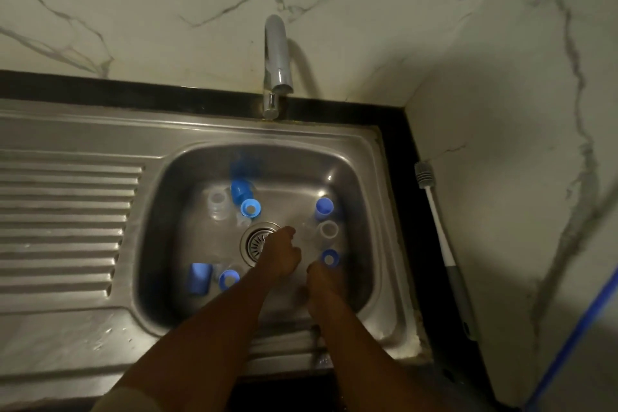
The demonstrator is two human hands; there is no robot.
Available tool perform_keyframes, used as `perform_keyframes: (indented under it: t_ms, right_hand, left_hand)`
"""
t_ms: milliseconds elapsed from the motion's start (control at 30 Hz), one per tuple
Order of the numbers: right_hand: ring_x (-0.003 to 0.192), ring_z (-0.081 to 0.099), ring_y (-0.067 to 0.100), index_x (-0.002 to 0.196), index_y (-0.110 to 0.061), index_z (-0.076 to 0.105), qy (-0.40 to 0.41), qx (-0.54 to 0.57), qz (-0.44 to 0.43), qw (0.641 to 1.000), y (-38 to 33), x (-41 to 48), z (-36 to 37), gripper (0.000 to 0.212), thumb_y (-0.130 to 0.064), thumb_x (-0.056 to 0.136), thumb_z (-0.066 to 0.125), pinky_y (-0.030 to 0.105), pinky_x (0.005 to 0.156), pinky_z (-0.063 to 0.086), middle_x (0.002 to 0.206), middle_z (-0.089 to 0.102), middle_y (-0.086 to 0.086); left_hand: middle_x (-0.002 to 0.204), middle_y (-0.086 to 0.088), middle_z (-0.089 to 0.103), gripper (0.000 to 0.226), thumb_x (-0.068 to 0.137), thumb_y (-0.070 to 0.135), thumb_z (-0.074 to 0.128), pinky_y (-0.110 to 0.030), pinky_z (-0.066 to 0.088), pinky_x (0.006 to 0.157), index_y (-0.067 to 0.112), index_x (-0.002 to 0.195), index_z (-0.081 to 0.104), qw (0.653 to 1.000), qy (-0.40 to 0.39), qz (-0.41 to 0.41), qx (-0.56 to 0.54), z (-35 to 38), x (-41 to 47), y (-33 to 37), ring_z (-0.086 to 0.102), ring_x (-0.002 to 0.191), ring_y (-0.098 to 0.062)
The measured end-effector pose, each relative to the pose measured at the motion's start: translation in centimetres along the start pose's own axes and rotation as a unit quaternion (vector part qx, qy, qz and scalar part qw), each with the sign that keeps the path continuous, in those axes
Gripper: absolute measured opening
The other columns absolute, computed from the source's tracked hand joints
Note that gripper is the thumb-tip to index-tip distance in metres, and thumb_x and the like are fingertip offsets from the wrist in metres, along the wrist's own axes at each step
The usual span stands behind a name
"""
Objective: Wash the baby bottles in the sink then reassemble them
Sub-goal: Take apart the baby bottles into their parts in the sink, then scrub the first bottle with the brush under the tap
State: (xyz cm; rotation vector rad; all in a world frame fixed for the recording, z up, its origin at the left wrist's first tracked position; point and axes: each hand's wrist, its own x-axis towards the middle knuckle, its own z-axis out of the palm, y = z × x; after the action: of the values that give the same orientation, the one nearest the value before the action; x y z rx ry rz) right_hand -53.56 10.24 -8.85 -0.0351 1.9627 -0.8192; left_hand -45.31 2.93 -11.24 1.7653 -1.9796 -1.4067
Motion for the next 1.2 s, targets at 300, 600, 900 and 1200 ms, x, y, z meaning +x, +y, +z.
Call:
perform_keyframes:
  t_ms: [300, 600, 900, 1200]
  right_hand:
    - [0.112, 0.058, 0.025, 0.116, -0.004, 0.059, -0.050, -0.416, -0.255, 0.871, -0.4, -4.6, 0.1, 0.030, -0.012, 0.088, 0.058, 0.027, 0.091, 0.045, 0.121, 0.061, 0.012]
    - [0.119, 0.054, 0.024, 0.120, -0.007, 0.058, -0.055, -0.567, -0.332, 0.752, -0.2, -9.9, 0.0, 0.029, -0.020, 0.094, 0.052, 0.029, 0.098, 0.040, 0.129, 0.058, 0.009]
    - [0.115, 0.058, 0.024, 0.118, -0.007, 0.061, -0.071, -0.618, -0.412, 0.665, -2.9, -10.5, 0.9, 0.027, -0.011, 0.094, 0.050, 0.031, 0.098, 0.045, 0.123, 0.062, 0.008]
    - [0.134, 0.046, 0.028, 0.144, -0.014, 0.041, -0.057, -0.420, -0.477, 0.770, -13.1, -8.7, 1.1, 0.053, -0.014, 0.094, 0.058, 0.035, 0.106, 0.039, 0.145, 0.047, 0.010]
  left_hand:
    - [0.106, -0.004, 0.071, 0.022, 0.088, 0.013, 0.055, -0.032, 0.052, 0.083, 0.018, 0.105, 0.069, 0.968, 0.019, 0.105, 0.226, -11.3, -7.8, -2.9, 0.068, 0.099, -0.024]
    - [0.126, -0.003, 0.065, 0.034, 0.093, 0.018, 0.052, -0.028, 0.048, 0.095, 0.022, 0.125, 0.063, 0.948, 0.074, 0.123, 0.284, -18.3, -12.7, -5.9, 0.063, 0.113, -0.021]
    - [0.131, -0.004, 0.062, 0.036, 0.094, 0.015, 0.053, -0.029, 0.046, 0.101, 0.017, 0.129, 0.060, 0.939, 0.097, 0.098, 0.315, -18.7, -13.7, -6.7, 0.060, 0.119, -0.021]
    - [0.134, -0.003, 0.057, 0.037, 0.095, 0.010, 0.053, -0.026, 0.044, 0.102, 0.017, 0.130, 0.057, 0.943, 0.152, 0.080, 0.284, -18.2, -11.3, -2.4, 0.055, 0.121, -0.018]
